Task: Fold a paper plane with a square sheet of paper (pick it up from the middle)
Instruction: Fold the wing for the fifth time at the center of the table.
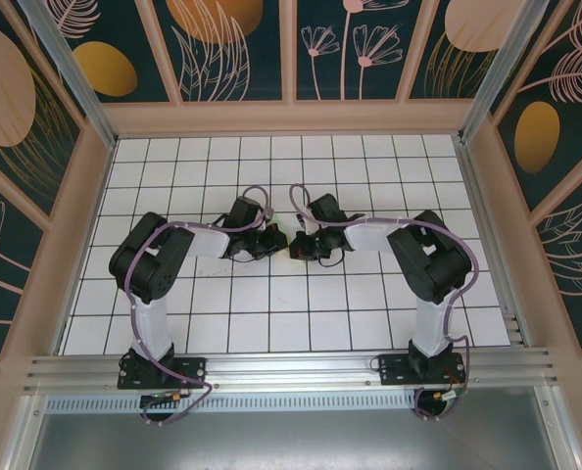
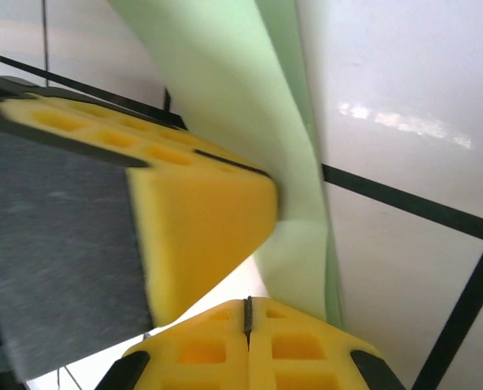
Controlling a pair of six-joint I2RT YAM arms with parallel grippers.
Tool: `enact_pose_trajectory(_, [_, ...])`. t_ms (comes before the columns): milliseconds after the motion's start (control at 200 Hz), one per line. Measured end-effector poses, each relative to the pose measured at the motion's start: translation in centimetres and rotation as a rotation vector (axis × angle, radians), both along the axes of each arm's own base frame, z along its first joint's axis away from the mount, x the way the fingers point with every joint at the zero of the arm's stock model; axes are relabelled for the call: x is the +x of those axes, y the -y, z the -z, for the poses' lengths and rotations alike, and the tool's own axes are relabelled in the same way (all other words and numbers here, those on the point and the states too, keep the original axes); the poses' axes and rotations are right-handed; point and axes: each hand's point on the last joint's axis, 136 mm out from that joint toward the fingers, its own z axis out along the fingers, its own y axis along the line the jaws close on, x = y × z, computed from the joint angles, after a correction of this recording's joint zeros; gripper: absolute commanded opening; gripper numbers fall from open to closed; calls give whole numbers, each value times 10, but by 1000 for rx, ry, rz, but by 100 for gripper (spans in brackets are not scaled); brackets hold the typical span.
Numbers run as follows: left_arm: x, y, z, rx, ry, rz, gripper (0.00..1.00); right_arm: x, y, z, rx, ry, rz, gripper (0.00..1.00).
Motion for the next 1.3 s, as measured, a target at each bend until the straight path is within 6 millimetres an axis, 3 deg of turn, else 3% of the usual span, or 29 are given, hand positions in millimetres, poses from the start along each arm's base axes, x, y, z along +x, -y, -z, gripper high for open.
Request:
enact_pose_trajectory(671, [0, 0, 1, 10, -6, -4, 8, 4, 6, 1, 18, -3, 12, 2])
enact_pose_trajectory(1301, [0, 0, 1, 14, -5, -5, 8, -5, 19, 2, 24, -9, 24, 2])
